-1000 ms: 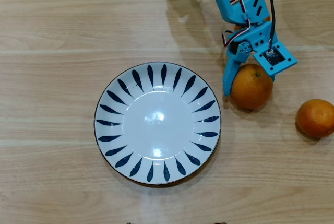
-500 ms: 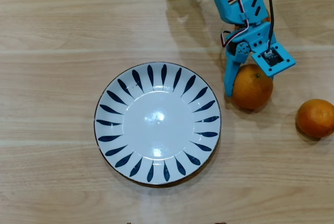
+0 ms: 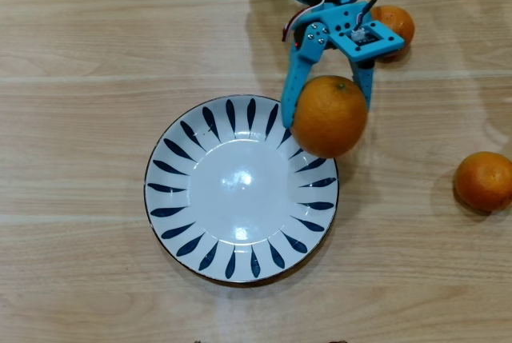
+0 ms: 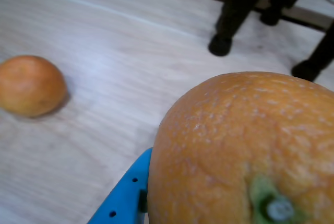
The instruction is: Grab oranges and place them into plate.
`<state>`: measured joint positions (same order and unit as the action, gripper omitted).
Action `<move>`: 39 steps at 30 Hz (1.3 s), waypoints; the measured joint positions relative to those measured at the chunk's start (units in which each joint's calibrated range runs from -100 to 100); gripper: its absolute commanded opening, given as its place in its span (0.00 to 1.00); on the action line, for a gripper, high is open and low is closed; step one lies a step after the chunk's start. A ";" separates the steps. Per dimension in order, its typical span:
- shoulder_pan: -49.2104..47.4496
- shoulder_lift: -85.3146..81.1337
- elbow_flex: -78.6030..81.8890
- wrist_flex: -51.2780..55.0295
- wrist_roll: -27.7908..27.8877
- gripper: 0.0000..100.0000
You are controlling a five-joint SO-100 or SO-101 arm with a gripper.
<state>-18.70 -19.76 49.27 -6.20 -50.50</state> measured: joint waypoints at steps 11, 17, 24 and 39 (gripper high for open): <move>19.59 -5.67 12.57 0.00 3.81 0.34; 20.26 -5.67 13.72 0.09 3.86 0.34; 20.35 -5.67 14.61 0.00 3.81 0.47; 16.38 -6.01 14.96 -0.26 4.02 0.51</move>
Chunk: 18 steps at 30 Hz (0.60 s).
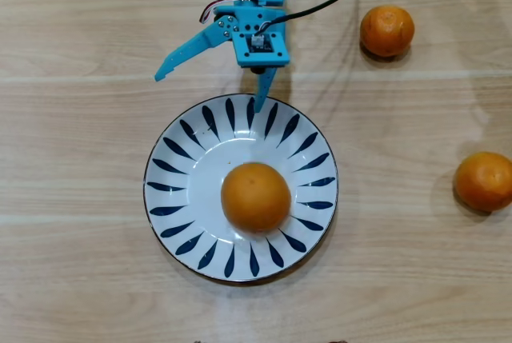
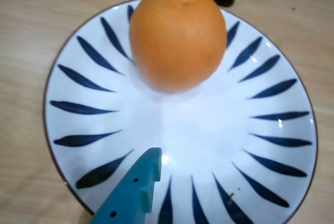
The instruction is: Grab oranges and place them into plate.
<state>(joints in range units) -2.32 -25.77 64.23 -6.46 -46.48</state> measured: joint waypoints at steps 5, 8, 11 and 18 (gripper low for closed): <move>-5.91 -5.25 0.62 0.00 -0.10 0.25; -10.38 -10.24 2.92 0.09 0.05 0.25; -14.10 -15.83 4.69 0.09 0.05 0.25; -20.77 -23.61 -1.42 22.57 0.05 0.23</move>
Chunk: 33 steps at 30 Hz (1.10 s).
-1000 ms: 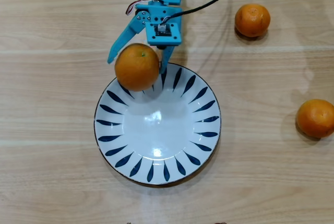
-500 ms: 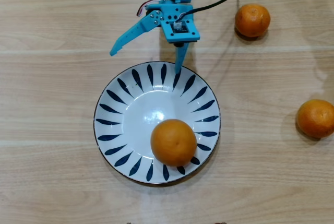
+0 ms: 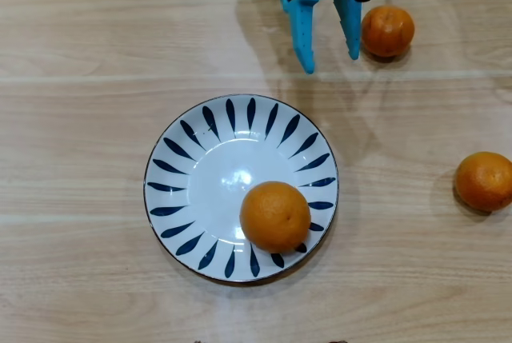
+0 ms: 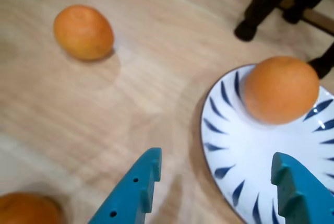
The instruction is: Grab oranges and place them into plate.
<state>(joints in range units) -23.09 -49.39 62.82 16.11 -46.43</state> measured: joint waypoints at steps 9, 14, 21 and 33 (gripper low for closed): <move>-10.89 -2.45 -20.98 48.66 -2.82 0.23; -19.59 -2.45 -22.05 52.45 -8.92 0.23; -25.50 1.61 -22.05 46.94 -13.67 0.23; -28.28 10.58 -17.09 30.32 -16.64 0.56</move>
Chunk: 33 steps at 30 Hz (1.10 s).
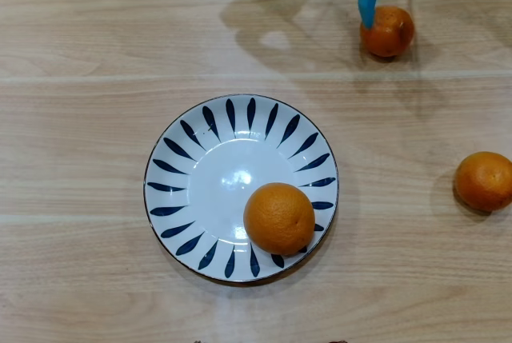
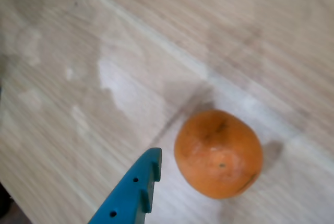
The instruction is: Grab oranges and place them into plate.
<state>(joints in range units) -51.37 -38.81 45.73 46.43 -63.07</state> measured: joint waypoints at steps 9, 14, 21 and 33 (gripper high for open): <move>-4.98 6.01 3.36 -1.12 -5.89 0.56; -7.60 12.10 3.36 -5.08 -9.08 0.56; -7.94 21.84 3.36 -14.38 -9.55 0.56; -5.07 31.99 4.07 -22.74 -9.55 0.56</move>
<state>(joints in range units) -56.44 -6.81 49.80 23.69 -72.61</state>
